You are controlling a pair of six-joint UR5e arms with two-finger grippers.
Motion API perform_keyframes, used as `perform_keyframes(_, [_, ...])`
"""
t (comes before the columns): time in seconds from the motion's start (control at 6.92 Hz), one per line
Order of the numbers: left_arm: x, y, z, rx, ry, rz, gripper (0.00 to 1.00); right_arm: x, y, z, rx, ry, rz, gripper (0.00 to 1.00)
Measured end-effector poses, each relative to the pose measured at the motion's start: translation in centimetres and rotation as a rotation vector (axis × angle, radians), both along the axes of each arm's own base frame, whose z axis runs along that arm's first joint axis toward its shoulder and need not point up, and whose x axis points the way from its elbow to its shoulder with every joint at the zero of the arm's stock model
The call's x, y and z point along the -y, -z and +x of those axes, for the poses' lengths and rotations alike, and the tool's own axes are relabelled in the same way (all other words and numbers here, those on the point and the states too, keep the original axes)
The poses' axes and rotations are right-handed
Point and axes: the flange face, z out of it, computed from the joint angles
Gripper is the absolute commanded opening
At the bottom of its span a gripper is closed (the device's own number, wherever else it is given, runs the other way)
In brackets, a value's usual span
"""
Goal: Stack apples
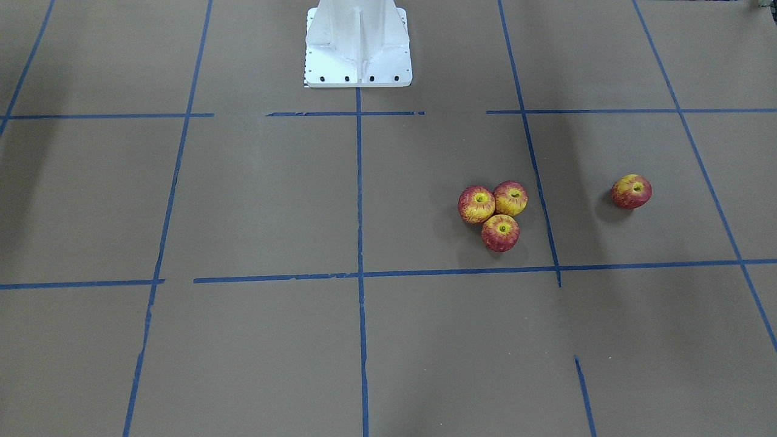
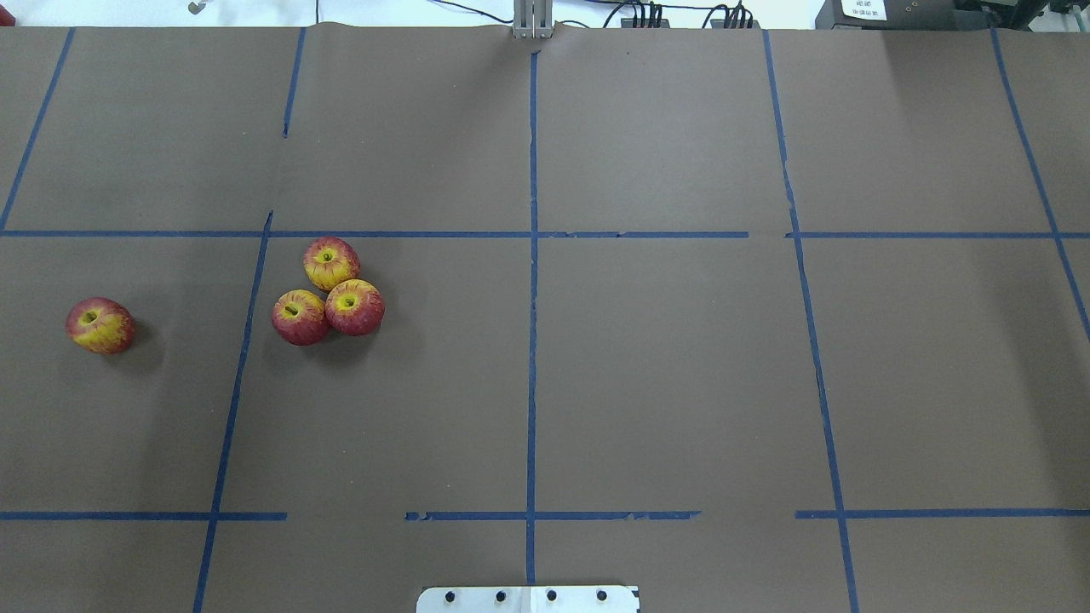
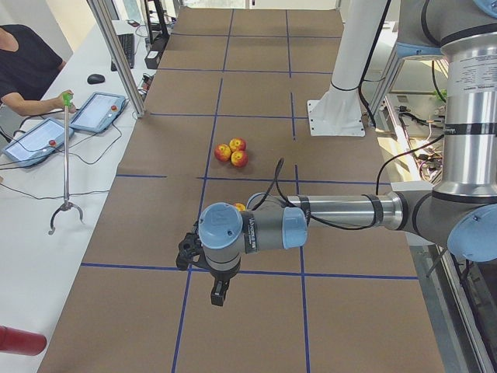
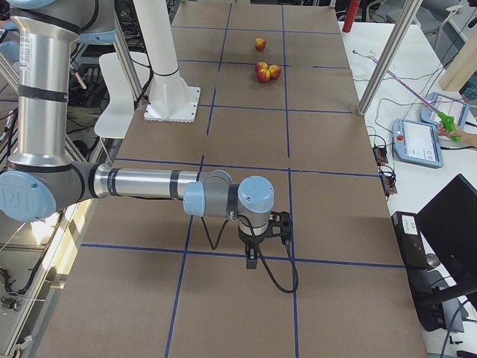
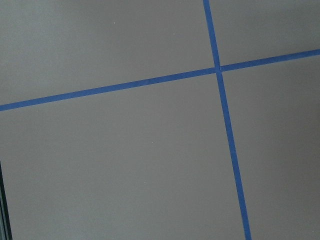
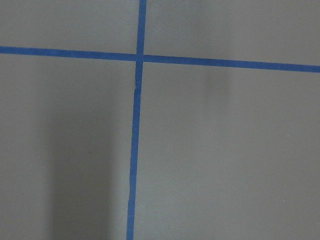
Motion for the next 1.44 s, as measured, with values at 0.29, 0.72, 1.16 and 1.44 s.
perform_keyframes(0.29, [0.7,0.5,0.1,0.003,-0.002,-0.006,1.00,0.0,0.0,0.0,0.000,0.000,0.001,1.00])
perform_keyframes(0.72, [1.1,1.4,0.2,0.003,-0.001,-0.008,1.00,0.0,0.0,0.0,0.000,0.000,-0.001,1.00])
perform_keyframes(1.16, [1.2,0.2,2.4,-0.067,0.009,0.022,1.00,0.0,0.0,0.0,0.000,0.000,0.000,1.00])
perform_keyframes(1.44, [3.4,4.3,10.5,-0.113,0.053,-0.047,1.00,0.0,0.0,0.0,0.000,0.000,0.000,1.00])
